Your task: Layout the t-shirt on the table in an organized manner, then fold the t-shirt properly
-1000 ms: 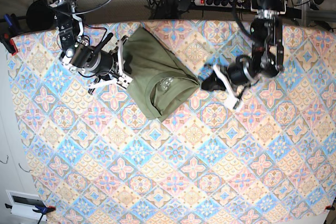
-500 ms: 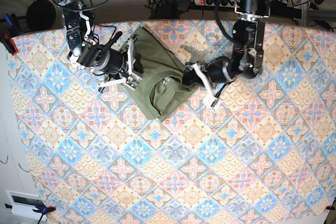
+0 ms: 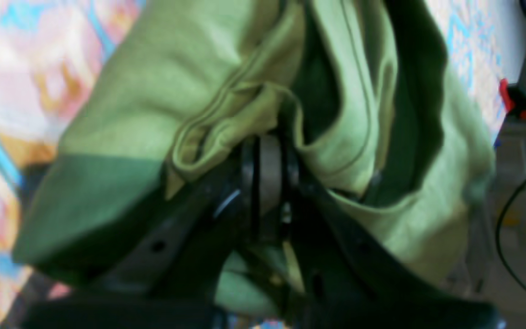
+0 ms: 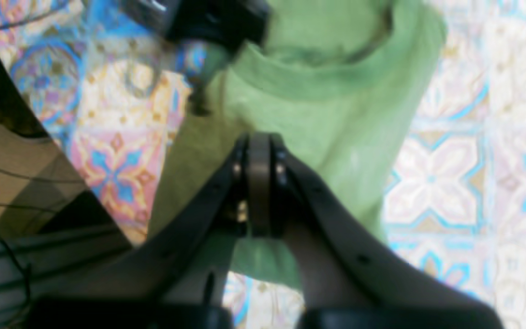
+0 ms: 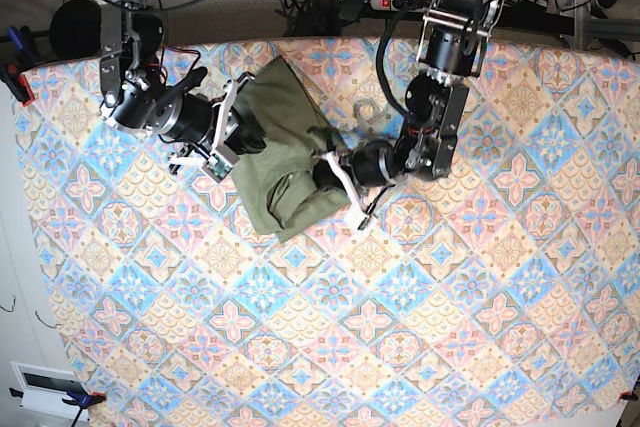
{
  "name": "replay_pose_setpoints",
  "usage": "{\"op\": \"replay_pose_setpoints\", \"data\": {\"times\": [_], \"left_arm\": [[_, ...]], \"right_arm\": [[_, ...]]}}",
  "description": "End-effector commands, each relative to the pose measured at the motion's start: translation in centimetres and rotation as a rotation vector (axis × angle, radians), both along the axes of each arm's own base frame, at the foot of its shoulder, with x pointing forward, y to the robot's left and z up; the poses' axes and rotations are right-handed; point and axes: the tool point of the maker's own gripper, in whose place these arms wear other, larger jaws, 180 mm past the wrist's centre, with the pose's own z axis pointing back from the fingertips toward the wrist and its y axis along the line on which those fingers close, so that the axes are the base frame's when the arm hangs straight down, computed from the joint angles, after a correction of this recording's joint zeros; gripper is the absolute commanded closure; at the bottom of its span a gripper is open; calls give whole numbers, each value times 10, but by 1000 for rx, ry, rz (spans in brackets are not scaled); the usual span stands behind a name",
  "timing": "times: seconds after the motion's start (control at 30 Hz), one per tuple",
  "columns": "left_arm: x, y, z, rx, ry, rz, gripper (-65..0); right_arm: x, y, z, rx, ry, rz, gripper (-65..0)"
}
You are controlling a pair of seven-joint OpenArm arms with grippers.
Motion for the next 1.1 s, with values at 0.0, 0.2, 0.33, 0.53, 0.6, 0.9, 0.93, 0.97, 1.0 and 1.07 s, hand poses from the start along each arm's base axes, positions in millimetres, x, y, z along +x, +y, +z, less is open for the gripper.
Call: {"op": "replay_pose_setpoints", "data": {"times": [0.0,0.2,0.33,0.53,0.6,0.9,0.93,0.97,1.0,1.07], "left_arm": [[20,-3,20,-27,-62,13,0],[43,-2,45,-38,-123,18,0],[55,20,62,-58,-167,91,0],[47,70,73,-41,-173,205,0],[38,87,73,-29,-172,243,0],[-14,147,75,111,-201,308,0],[-19,150,76,118,-203,314,0],[-23,155,76,132,-205,318,0],[-29,159,76,148,-207,316,0],[-38,162,77,165,-209,312,0]], "right_arm": [[3,9,12,36,-35,17,0],[4,39,18,92,-43,63,0],[12,57,27,130,-66,85,0],[36,70,27,159,-63,91,0],[44,72,24,169,-50,83,0],[84,69,8,169,13,49,0],[87,68,6,166,23,46,0],[90,68,3,164,34,44,0],[92,70,-1,159,46,50,0],[93,77,-3,158,54,72,0]]}}
